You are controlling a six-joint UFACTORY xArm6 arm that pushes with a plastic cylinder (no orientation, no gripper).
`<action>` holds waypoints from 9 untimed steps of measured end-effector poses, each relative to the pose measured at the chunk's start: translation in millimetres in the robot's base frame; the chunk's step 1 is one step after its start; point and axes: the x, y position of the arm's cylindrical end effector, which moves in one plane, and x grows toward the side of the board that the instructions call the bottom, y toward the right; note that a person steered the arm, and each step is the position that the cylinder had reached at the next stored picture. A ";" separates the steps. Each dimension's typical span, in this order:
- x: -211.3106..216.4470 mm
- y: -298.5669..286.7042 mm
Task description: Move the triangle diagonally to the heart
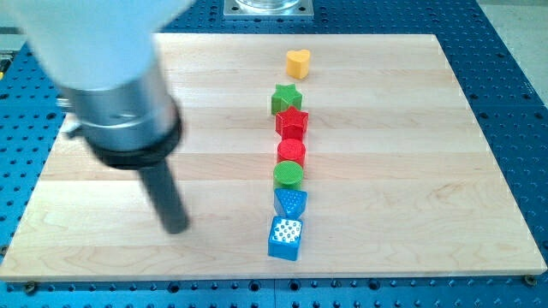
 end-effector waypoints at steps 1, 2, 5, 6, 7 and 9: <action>0.0 45.9; 0.0 57.4; -7.7 170.7; -9.4 169.3; -11.0 148.9; -74.3 171.5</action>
